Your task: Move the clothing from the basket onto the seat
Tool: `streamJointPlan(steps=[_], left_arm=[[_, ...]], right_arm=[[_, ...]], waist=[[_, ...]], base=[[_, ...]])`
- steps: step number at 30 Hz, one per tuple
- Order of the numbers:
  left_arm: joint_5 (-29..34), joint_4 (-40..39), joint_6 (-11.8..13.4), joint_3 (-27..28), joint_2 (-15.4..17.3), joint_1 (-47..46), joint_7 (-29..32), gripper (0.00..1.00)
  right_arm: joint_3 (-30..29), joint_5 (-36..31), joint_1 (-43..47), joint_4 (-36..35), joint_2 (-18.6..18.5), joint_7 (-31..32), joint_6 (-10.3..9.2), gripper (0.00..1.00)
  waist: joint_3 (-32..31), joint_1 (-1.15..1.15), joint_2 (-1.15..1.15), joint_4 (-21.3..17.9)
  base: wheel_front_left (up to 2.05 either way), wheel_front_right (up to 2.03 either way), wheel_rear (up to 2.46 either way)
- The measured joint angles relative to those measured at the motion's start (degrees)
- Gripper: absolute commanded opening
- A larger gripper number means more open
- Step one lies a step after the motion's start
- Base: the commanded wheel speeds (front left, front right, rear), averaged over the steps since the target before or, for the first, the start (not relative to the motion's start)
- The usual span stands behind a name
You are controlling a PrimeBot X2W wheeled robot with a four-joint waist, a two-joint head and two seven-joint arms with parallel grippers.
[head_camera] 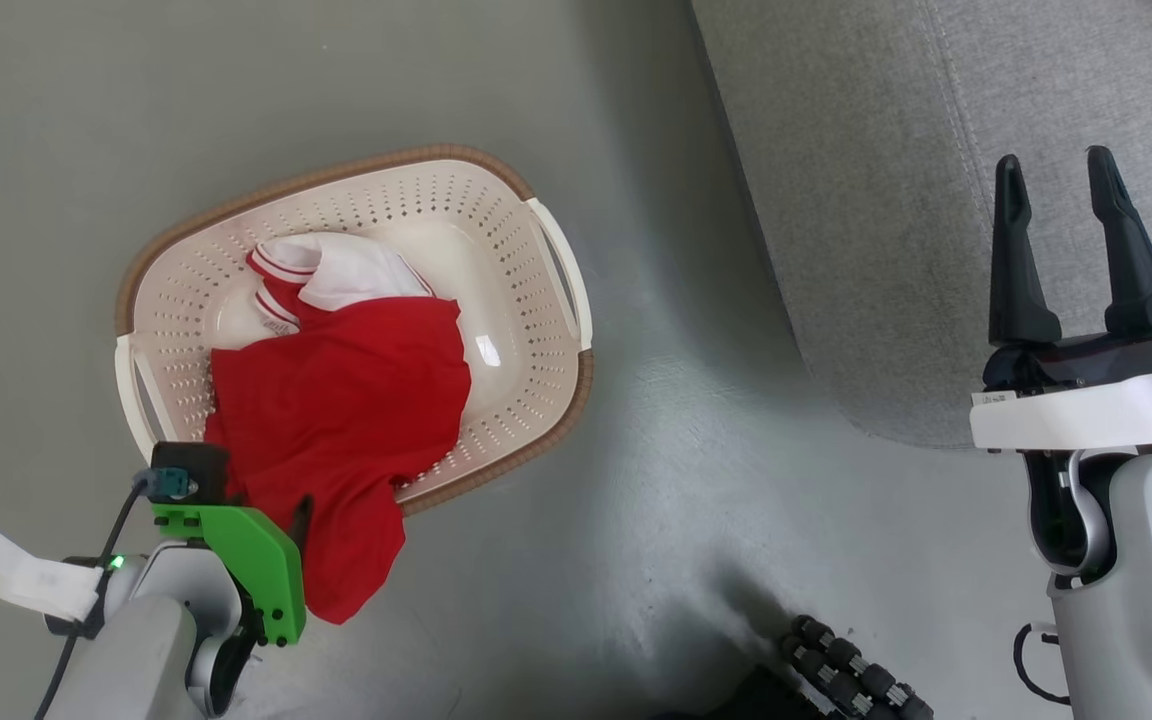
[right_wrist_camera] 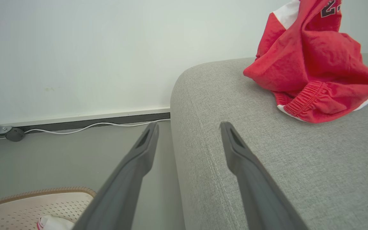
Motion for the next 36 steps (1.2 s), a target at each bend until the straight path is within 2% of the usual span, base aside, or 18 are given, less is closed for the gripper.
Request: streamJointPlan(steps=[7,22,23,24,26,27,28,36], left_arm=[[-0.03,2.83,-0.04,-0.25,-0.56,-0.82,0.01,1.00],[0.15,6.77,-2.45,-2.52,-1.71,-3.65,-0.26,1.00],[0.25,6.95,-2.47,-2.65,-1.75,-3.74,-0.27,0.94],[0.41,7.15,-2.53,-2.71,-1.76,-3.89,-0.27,0.70],[0.47,7.53,-2.80,-2.94,-1.79,-4.22,-0.35,0.37],[0.47,7.72,-2.97,-3.09,-1.87,-4.42,-0.37,0.25],[0.47,7.87,-3.03,-3.26,-1.92,-4.58,-0.66,0.00],[0.42,8.43,-4.03,-4.17,-3.22,-5.45,-3.05,0.00]], right_arm=[[-0.42,-0.10,-0.48,-0.33,0.02,0.00,0.01,1.00],[-0.05,-0.25,-1.27,-0.26,0.16,0.00,0.53,1.00],[-0.03,-0.25,-1.27,-0.25,0.19,0.00,0.54,1.00],[-0.01,-0.25,-1.28,-0.25,0.21,0.00,0.54,1.00],[0.00,-0.25,-1.28,-0.24,0.24,0.00,0.55,1.00],[0.00,-0.25,-1.28,-0.23,0.25,0.00,0.57,1.00],[0.00,-0.25,-1.28,-0.22,0.26,0.00,0.65,1.00],[-0.32,-0.25,-1.60,0.69,0.37,0.00,0.94,1.00]], waist=[[1.29,0.00,0.00,0.33],[2.22,0.00,0.00,0.54],[2.25,0.00,0.00,0.47],[2.27,0.00,0.00,0.40],[2.34,0.00,0.00,0.25],[2.38,0.00,0.00,0.19],[2.41,0.00,0.00,0.12],[1.28,0.00,0.00,-0.04]], base=[[0.00,0.00,0.00],[0.00,0.00,0.00],[0.00,0.00,0.00],[0.00,0.00,0.00],[0.00,0.00,0.00],[0.00,0.00,0.00],[0.00,0.00,0.00],[0.00,0.00,0.00]])
